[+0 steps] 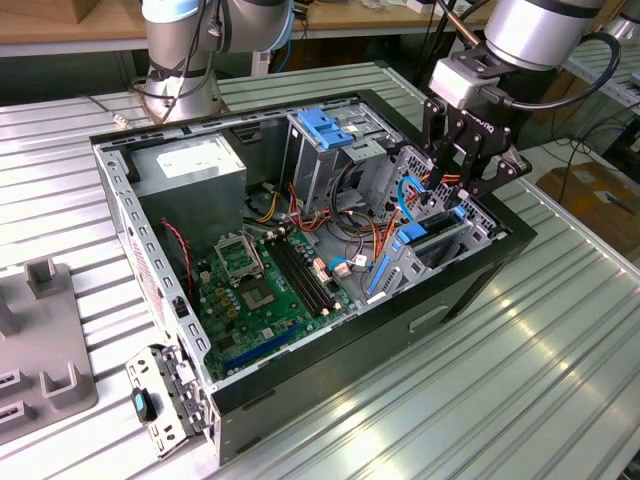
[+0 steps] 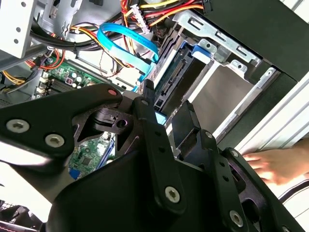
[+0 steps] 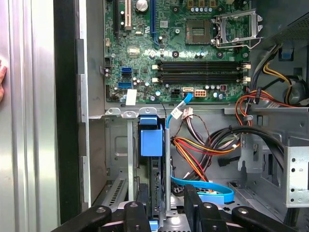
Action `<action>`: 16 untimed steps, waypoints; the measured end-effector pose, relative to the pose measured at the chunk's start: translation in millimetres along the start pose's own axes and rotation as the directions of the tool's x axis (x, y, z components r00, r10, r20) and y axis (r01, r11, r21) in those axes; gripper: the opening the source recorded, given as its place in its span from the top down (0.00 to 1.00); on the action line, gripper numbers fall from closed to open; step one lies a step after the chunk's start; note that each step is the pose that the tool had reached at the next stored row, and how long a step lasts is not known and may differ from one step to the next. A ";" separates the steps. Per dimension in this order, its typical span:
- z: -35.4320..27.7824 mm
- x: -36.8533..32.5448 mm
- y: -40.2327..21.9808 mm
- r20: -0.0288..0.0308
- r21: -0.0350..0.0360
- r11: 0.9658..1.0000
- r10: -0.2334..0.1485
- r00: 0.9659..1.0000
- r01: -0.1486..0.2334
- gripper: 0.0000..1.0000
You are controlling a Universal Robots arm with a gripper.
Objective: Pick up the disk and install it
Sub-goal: 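Insert the first disk wire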
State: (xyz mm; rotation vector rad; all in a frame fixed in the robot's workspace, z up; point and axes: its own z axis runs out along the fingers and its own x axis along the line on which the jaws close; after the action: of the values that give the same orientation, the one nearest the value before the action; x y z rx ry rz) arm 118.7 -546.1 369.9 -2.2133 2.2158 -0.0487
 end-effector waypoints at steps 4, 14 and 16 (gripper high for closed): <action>0.7 0.1 0.0 0.000 0.000 1.000 0.000 1.000 0.000 0.57; 0.8 0.1 0.0 0.000 0.000 1.000 0.000 1.000 0.000 0.57; 1.6 -0.6 -1.1 0.000 0.000 1.000 0.000 1.000 0.000 0.57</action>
State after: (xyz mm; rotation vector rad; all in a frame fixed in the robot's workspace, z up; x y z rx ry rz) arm 119.9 -545.6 368.3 -2.2132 2.2155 -0.0482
